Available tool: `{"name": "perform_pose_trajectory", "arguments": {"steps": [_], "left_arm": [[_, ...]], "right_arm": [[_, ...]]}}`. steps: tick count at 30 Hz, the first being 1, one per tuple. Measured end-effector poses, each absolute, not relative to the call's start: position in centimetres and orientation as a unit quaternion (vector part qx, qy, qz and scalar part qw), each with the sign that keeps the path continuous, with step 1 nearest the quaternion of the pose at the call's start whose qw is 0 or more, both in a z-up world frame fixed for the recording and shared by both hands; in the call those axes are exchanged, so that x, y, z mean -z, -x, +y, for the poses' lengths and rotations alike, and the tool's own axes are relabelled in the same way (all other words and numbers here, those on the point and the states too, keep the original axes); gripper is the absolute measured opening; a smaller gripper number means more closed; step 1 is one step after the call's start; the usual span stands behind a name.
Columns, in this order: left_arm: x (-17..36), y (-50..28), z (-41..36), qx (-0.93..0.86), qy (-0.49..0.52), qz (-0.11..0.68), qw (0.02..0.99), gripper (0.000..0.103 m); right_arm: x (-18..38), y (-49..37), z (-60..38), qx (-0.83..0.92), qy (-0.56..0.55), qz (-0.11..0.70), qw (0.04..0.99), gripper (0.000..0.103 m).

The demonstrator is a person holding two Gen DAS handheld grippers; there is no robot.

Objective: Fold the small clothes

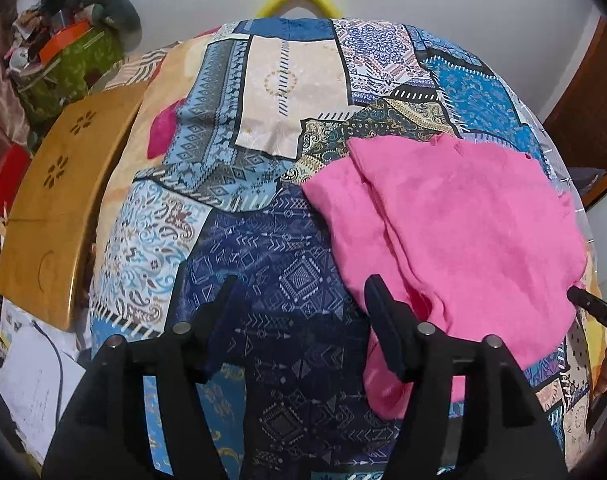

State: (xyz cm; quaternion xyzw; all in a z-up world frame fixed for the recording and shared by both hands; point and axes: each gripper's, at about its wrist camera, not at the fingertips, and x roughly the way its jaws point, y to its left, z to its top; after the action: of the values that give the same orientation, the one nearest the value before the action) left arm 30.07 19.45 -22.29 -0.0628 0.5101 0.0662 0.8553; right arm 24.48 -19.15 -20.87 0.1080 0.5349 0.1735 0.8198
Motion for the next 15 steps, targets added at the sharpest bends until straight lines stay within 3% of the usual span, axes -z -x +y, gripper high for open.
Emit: {"name": "perform_pose_trajectory", "arguments": {"steps": [3,6,15], "left_arm": [[22.3,-30.7,19.3,-0.065,0.056,0.51,0.856,0.067],[22.3,-31.5,19.1,-0.062,0.052,0.511,0.856,0.067],[22.8,-35.5,18.2,-0.047,0.033,0.515,0.855,0.071]], "right_arm": [[20.8,-25.0,-19.9,-0.175,-0.114,0.526,0.824,0.012],[20.6,-25.6,-20.3,-0.168,-0.103,0.513,0.835,0.008],[20.6,-29.6,-21.7,-0.136,-0.081,0.501,0.851,0.007]]}}
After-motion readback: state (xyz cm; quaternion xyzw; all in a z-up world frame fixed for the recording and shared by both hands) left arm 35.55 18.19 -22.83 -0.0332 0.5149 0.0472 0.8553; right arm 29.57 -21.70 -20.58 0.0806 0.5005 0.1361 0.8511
